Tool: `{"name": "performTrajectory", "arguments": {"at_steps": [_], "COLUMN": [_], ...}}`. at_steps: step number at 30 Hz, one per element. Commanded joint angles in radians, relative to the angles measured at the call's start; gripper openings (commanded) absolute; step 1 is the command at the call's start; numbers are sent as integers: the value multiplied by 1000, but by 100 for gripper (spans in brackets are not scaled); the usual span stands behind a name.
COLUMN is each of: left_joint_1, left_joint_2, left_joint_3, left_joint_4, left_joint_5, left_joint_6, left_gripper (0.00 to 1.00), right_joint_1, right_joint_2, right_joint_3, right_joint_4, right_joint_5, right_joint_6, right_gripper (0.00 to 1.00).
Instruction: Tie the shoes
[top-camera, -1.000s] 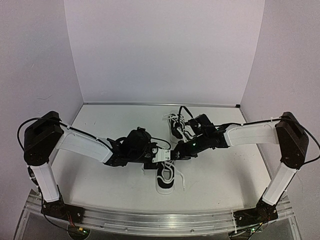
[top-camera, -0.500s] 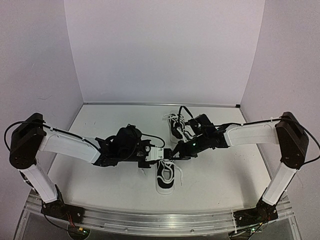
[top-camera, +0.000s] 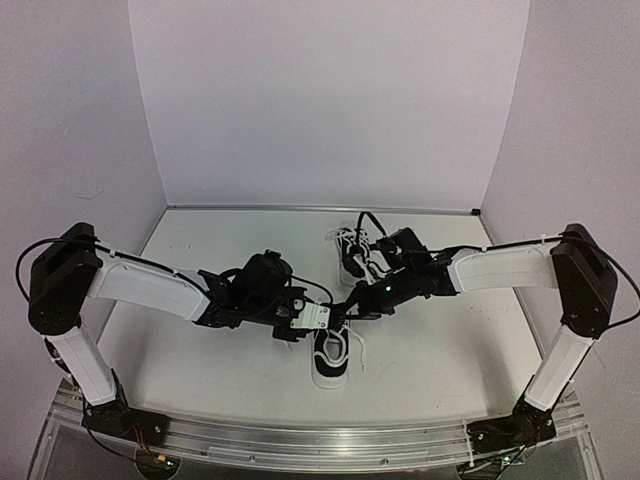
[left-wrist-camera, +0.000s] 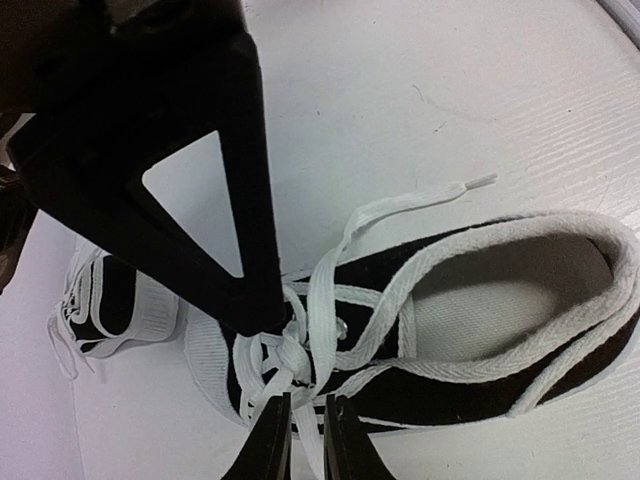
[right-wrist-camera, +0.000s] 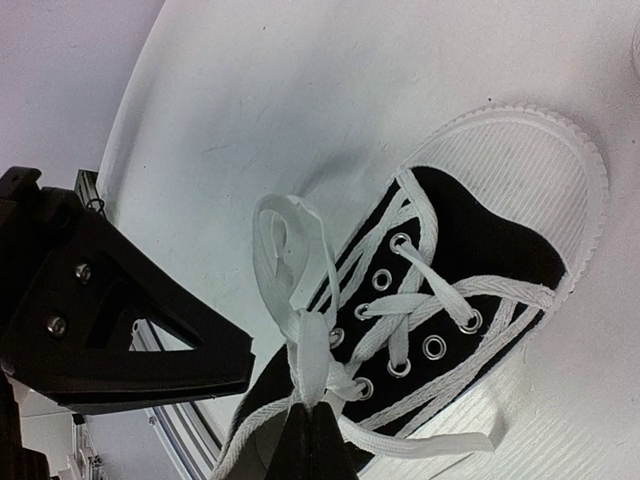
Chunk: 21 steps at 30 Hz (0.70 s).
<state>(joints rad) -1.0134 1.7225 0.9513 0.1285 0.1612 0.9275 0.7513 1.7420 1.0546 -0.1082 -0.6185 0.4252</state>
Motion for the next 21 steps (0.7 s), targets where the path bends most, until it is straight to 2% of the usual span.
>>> {"name": "performTrajectory", "arguments": {"at_steps": [1, 13, 21], "left_joint_1": [2, 5, 18], "left_joint_2": [24, 93, 69], "left_joint_3": [64, 131, 115], "left_joint_4": [-28, -66, -101], "left_joint_5": [25, 14, 41], "left_joint_6": [32, 44, 34], "left_gripper": [12, 14, 15], "right_joint_1": [-2, -2, -3], "right_joint_2": [4, -2, 2], "right_joint_3": [37, 30, 35], "right_joint_4": [25, 25, 25], "right_joint_5": [-10, -8, -9], "right_joint_6": [4, 4, 3], "right_gripper": [0, 0, 0]}}
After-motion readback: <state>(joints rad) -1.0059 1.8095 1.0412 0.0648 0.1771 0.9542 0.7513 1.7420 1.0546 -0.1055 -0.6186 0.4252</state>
